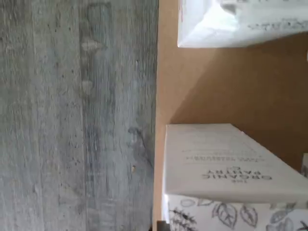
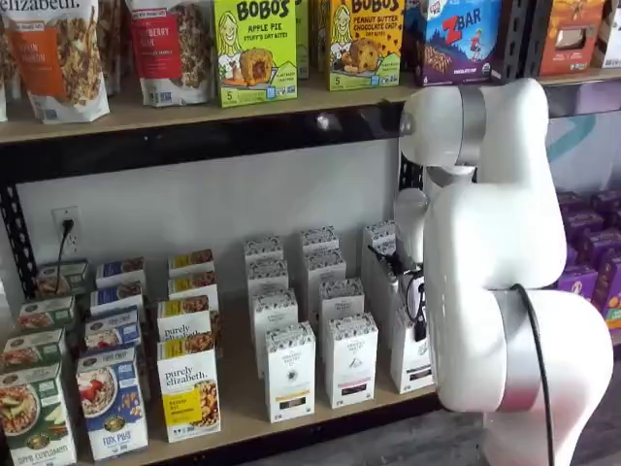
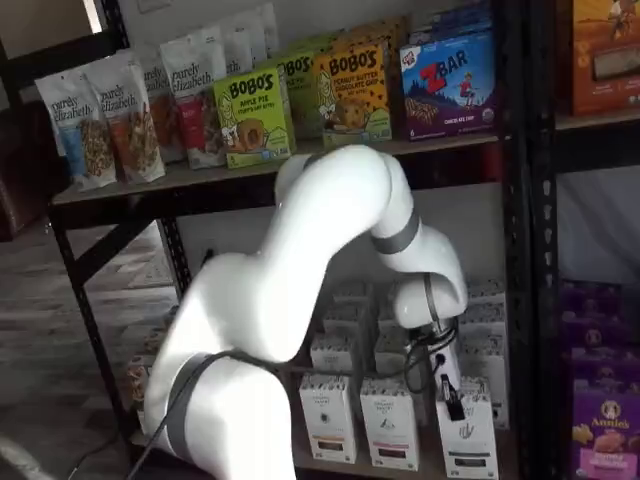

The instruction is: Pick up the white box with a green strip in the middle, on the bottom shelf, the sixth box from the left

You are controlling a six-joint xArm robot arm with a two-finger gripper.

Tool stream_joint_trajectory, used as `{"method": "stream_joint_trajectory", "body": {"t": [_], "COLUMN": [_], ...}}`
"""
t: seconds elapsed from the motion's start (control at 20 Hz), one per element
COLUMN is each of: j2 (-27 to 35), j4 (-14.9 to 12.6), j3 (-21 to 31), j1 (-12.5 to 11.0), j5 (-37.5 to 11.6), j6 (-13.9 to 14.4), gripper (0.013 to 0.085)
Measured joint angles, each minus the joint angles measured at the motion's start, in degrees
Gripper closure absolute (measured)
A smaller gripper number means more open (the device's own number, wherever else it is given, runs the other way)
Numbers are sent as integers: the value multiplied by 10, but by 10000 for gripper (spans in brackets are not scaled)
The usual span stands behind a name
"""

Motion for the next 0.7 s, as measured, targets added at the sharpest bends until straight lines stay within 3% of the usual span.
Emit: {"method": "stream_joint_trajectory", "body": {"t": [0.3, 0.6, 0.7], "j2": [-39, -105, -131], "j4": [-20, -75, -105], "j3": [64, 162, 196], "j1": [4, 0, -1], "j5": [-22, -70, -82], "j6": [26, 78, 106], "gripper": [490, 490, 490]}}
